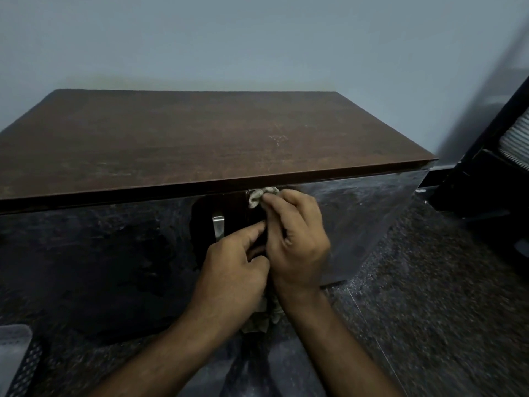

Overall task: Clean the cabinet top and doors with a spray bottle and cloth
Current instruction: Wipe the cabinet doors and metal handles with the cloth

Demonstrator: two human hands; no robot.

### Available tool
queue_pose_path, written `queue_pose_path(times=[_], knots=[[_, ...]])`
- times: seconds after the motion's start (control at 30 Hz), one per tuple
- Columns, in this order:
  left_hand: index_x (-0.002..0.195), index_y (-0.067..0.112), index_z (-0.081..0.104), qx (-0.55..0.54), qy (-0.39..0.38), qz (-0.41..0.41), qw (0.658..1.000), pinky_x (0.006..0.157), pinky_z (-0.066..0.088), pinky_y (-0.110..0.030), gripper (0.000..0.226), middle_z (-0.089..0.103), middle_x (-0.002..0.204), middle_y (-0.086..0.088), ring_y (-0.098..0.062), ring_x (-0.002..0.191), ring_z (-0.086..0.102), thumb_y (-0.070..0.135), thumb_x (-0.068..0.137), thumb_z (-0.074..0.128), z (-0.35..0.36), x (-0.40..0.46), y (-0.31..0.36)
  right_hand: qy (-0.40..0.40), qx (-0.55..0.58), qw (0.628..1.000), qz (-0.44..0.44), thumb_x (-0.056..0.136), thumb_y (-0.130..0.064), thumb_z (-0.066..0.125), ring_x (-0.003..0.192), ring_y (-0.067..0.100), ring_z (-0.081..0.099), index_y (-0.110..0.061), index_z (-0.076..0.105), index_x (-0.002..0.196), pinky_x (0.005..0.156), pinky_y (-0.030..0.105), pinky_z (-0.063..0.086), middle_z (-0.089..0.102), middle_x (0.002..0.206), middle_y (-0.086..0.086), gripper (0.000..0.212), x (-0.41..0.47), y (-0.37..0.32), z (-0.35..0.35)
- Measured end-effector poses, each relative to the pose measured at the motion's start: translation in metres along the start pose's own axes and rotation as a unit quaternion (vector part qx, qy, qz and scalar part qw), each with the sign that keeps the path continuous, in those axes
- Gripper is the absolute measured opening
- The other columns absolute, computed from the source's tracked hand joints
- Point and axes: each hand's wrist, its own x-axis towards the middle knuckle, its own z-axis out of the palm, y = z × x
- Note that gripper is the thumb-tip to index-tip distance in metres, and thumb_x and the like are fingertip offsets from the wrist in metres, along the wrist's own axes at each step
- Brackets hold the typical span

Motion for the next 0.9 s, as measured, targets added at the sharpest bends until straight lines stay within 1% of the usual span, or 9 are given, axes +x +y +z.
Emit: queue_pose_path(times=[0.13, 0.17, 0.37, 0.47, 0.57, 0.63, 0.77, 0.83, 0.9], knots=[[0.139, 0.024, 0.052, 0.012, 0.009, -0.020, 1.000, 0.101, 0.046, -0.017, 0.062, 0.061, 0.127, 0.015, 0.007, 0.115, 0.056, -0.009, 0.087, 0.049, 0.000, 0.002, -0.005, 0.070, 0.007, 0.989, 0.126, 0.086, 0.005, 0.072, 0.092, 0.011, 0.064, 0.000, 0.075, 0.096, 0.081, 0.026, 0.056, 0.068, 0.096, 0.010, 0.011, -0.002, 0.016, -0.011], [0.139, 0.024, 0.051, 0.011, 0.008, -0.021, 1.000, 0.101, 0.045, -0.016, 0.062, 0.061, 0.128, 0.015, 0.007, 0.115, 0.056, -0.009, 0.086, 0.049, 0.000, 0.002, -0.005, 0.068, 0.006, 0.989, 0.133, 0.086, 0.005, 0.073, 0.091, 0.011, 0.065, 0.001, 0.075, 0.095, 0.081, 0.027, 0.056, 0.068, 0.096, 0.010, 0.011, -0.005, 0.014, -0.010], [0.134, 0.021, 0.057, -0.013, 0.018, -0.022, 1.000, 0.100, 0.048, -0.022, 0.058, 0.065, 0.124, 0.012, 0.006, 0.111, 0.060, -0.011, 0.086, 0.049, 0.002, 0.008, -0.007, 0.013, 0.004, 1.000, 0.023, 0.087, 0.007, 0.070, 0.091, 0.020, 0.065, 0.004, 0.074, 0.098, 0.084, 0.024, 0.053, 0.068, 0.095, 0.014, 0.012, -0.002, 0.013, -0.006], [0.131, 0.019, 0.059, -0.006, 0.022, -0.021, 1.000, 0.099, 0.048, -0.017, 0.054, 0.067, 0.118, 0.012, 0.006, 0.109, 0.061, -0.011, 0.088, 0.049, 0.001, 0.007, -0.008, 0.039, 0.022, 0.991, 0.126, 0.087, 0.004, 0.072, 0.092, 0.009, 0.064, -0.001, 0.074, 0.094, 0.083, 0.023, 0.054, 0.068, 0.095, 0.008, 0.010, -0.009, 0.018, -0.012], [0.132, 0.020, 0.058, 0.004, 0.018, -0.012, 1.000, 0.099, 0.048, -0.018, 0.055, 0.066, 0.119, 0.013, 0.006, 0.110, 0.060, -0.011, 0.087, 0.050, 0.000, 0.005, -0.010, 0.006, 0.044, 0.971, 0.234, 0.085, 0.004, 0.071, 0.090, 0.004, 0.064, -0.009, 0.074, 0.093, 0.079, 0.027, 0.055, 0.068, 0.093, -0.001, 0.015, -0.033, 0.007, -0.013], [0.133, 0.020, 0.057, 0.006, 0.007, -0.005, 1.000, 0.100, 0.048, -0.020, 0.056, 0.065, 0.122, 0.012, 0.006, 0.113, 0.058, -0.011, 0.086, 0.050, 0.001, 0.005, -0.009, 0.003, 0.060, 0.973, 0.223, 0.086, 0.006, 0.070, 0.092, 0.007, 0.065, -0.007, 0.075, 0.095, 0.080, 0.021, 0.053, 0.068, 0.095, 0.001, 0.017, -0.037, 0.003, -0.016], [0.133, 0.024, 0.058, -0.001, -0.009, -0.001, 1.000, 0.100, 0.048, -0.023, 0.056, 0.065, 0.125, 0.012, 0.007, 0.113, 0.059, -0.008, 0.087, 0.051, -0.002, 0.007, -0.010, -0.039, 0.051, 0.991, 0.114, 0.087, 0.008, 0.068, 0.093, 0.011, 0.064, 0.000, 0.075, 0.103, 0.083, 0.010, 0.046, 0.066, 0.098, 0.009, 0.019, -0.020, -0.006, -0.010], [0.133, 0.025, 0.058, -0.005, -0.004, -0.006, 1.000, 0.099, 0.049, -0.024, 0.053, 0.066, 0.124, 0.013, 0.009, 0.112, 0.059, -0.004, 0.089, 0.052, -0.002, 0.007, -0.010, -0.054, 0.050, 0.992, 0.098, 0.087, 0.007, 0.069, 0.092, 0.014, 0.065, -0.001, 0.075, 0.104, 0.083, 0.009, 0.046, 0.067, 0.098, 0.009, 0.020, -0.015, -0.009, -0.009], [0.134, 0.027, 0.057, -0.015, 0.007, -0.009, 1.000, 0.100, 0.048, -0.021, 0.056, 0.064, 0.127, 0.015, 0.009, 0.113, 0.057, -0.006, 0.089, 0.052, -0.002, 0.007, -0.008, -0.032, 0.086, 0.986, 0.141, 0.086, 0.004, 0.071, 0.091, 0.011, 0.067, -0.005, 0.076, 0.099, 0.081, 0.018, 0.053, 0.070, 0.096, 0.005, 0.016, -0.011, -0.011, -0.012]])
